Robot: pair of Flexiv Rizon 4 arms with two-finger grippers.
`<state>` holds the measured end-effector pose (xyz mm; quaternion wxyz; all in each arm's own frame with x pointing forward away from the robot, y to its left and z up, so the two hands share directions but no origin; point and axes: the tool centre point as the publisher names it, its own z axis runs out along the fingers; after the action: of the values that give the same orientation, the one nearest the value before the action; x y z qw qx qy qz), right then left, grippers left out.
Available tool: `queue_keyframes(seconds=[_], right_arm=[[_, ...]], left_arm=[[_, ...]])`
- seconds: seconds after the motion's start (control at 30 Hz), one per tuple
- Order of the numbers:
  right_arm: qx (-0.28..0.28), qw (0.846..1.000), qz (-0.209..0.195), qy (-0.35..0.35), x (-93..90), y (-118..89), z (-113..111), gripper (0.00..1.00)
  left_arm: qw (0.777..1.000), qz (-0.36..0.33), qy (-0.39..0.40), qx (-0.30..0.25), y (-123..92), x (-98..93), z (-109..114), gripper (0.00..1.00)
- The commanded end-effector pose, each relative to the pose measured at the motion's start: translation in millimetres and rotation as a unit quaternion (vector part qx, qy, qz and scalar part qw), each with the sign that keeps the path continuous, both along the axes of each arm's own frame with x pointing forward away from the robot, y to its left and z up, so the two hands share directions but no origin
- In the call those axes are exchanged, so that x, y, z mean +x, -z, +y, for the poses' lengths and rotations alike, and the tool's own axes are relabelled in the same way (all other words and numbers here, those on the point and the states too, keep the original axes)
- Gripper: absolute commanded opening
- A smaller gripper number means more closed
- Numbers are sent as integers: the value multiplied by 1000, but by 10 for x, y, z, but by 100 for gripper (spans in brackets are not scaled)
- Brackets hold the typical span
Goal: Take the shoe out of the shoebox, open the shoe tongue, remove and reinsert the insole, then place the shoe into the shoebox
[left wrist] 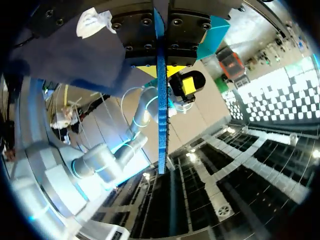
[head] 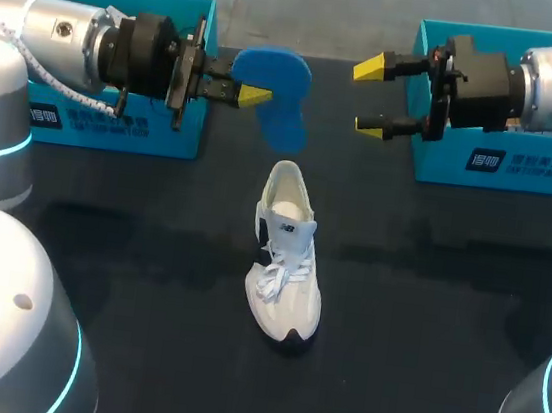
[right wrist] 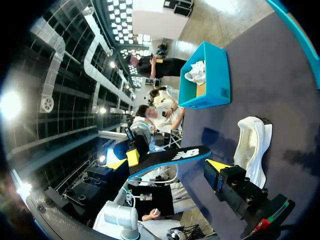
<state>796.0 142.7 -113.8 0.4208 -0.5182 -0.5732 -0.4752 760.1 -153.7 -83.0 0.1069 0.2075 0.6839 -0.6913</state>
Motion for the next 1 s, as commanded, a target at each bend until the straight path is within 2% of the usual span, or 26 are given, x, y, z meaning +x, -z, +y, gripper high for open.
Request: queue_keyframes(seconds=[0.03, 0.13, 0.3, 0.33, 0.4, 0.5, 0.57, 0.67, 0.7, 0.77, 1.0], right_arm=[[0, 1000, 0, 0, 1, 4, 6, 100], [0, 1000, 0, 0, 1, 4, 6, 100], [0, 1000, 0, 0, 1, 4, 6, 100], [0, 1000, 0, 0, 1, 4, 6, 100], [0, 1000, 0, 0, 1, 4, 6, 100], [0, 1000, 0, 0, 1, 4, 6, 100], [0, 1000, 0, 0, 1, 4, 6, 100], [0, 1000, 0, 0, 1, 4, 6, 100], [0, 1000, 0, 0, 1, 4, 6, 100], [0, 1000, 0, 0, 1, 4, 6, 100], [0, 1000, 0, 0, 1, 4, 6, 100]], left_arm=[[961, 267, 71, 23, 22, 52, -13, 0], [942, 329, 65, 7, 44, 19, -40, 0], [892, 450, 46, -7, 73, -15, -78, 0], [871, 490, 37, 1, 81, -10, -81, 0], [860, 509, 25, -7, 100, 3, -80, 0], [815, 579, 0, 21, 167, 19, -63, 0], [796, 605, -11, 23, 190, 26, -53, 0], [751, 658, -17, 43, 216, 26, -42, 0], [727, 684, -25, 50, 225, 20, -37, 0], [708, 703, -33, 62, 225, -1, -38, 0], [704, 706, -34, 68, 223, -5, -43, 0]])
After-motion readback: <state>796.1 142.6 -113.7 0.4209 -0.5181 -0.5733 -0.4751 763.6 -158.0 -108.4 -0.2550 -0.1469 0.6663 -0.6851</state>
